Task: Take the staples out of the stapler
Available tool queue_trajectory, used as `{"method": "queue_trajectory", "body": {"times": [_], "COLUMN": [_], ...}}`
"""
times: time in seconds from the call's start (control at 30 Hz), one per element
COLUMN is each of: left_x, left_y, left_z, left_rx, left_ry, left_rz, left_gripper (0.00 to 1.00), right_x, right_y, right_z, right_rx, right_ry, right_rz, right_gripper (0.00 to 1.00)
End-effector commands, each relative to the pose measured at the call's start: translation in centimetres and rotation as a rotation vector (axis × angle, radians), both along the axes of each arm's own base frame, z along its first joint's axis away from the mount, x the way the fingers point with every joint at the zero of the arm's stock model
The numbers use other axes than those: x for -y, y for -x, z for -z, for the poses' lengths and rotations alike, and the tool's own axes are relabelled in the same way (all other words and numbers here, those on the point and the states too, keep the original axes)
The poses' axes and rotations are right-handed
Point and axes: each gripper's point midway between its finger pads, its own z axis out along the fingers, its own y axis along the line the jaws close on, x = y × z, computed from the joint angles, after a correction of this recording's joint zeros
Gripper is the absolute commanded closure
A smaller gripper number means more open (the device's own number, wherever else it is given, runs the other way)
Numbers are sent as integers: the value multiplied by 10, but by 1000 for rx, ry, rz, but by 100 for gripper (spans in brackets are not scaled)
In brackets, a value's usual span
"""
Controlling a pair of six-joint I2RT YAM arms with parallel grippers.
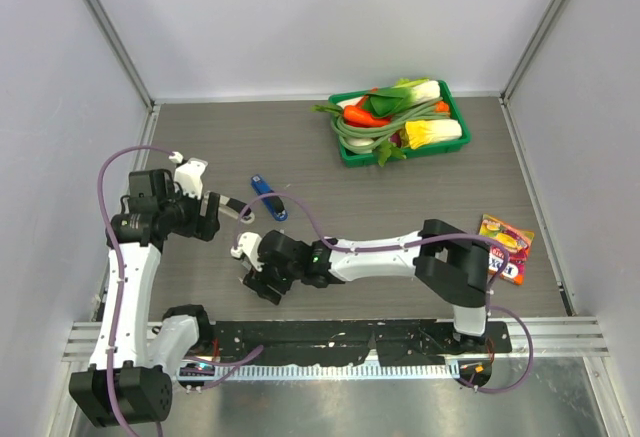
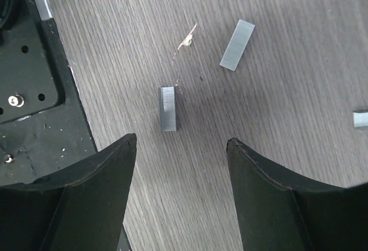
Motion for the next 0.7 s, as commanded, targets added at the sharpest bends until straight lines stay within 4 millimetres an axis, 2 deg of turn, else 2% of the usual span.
{"method": "queue_trajectory", "body": {"times": [0.0,0.47,0.67], "left_x": [-5,-5,-6], "left_y": [-7,-7,-8], "left_z": [-15,-23,-24], "left_rx": [56,66,68], "left_ry": [-22,-22,-26], "left_rz": [-6,-9,-14], "left_gripper": [20,20,20], "right_x": [-20,-27,-27], "right_y": [4,5,2], "right_z": [-11,16,21], "right_rx": [13,76,116], "right_ry": [-24,65,85], "right_rz": [-61,-67,-43], "right_gripper": [31,31,37]}}
